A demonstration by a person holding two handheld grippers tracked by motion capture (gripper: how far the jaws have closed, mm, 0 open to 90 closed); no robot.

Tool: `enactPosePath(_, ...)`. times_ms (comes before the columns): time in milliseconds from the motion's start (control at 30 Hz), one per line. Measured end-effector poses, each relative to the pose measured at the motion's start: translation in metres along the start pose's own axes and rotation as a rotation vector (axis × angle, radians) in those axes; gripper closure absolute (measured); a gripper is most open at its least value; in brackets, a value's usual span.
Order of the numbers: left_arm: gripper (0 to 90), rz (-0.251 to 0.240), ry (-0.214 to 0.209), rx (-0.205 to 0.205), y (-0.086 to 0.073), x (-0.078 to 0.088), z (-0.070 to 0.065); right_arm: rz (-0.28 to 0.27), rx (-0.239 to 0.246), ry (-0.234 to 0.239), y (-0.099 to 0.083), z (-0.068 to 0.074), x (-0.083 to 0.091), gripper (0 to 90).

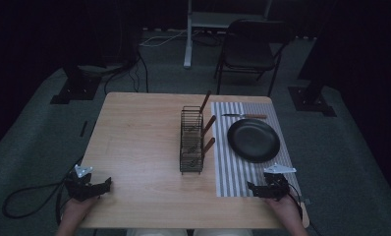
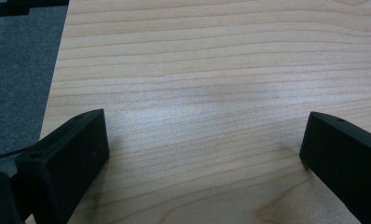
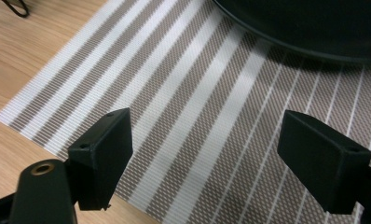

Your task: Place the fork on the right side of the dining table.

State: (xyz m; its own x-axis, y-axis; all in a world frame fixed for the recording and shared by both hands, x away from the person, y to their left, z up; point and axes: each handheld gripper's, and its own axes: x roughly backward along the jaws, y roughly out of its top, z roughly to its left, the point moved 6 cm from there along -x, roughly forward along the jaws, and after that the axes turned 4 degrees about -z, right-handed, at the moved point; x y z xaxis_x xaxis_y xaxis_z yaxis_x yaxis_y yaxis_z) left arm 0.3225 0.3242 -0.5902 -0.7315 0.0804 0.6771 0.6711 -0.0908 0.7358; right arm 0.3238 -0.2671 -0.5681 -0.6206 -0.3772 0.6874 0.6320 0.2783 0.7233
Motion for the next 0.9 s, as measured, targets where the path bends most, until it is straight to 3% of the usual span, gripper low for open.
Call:
enactPosePath(267, 1.6, 0.0, 0.0, 0.0, 0.0, 0.0, 0.0, -0.022, 0.038, 0.05, 0.018, 0.016, -0.001, 17.6)
enactPosePath(433, 1.6, 0.0, 0.0, 0.0, 0.0, 0.0, 0.0, -0.043, 0.027, 0.106, 0.028, 0.023, -0.003, 17.7)
enactPosePath(900, 1.6, 0.0, 0.0, 0.0, 0.0, 0.0, 0.0, -0.109, 0.087, 0.139, 0.076, 0.036, -0.003, 20.7)
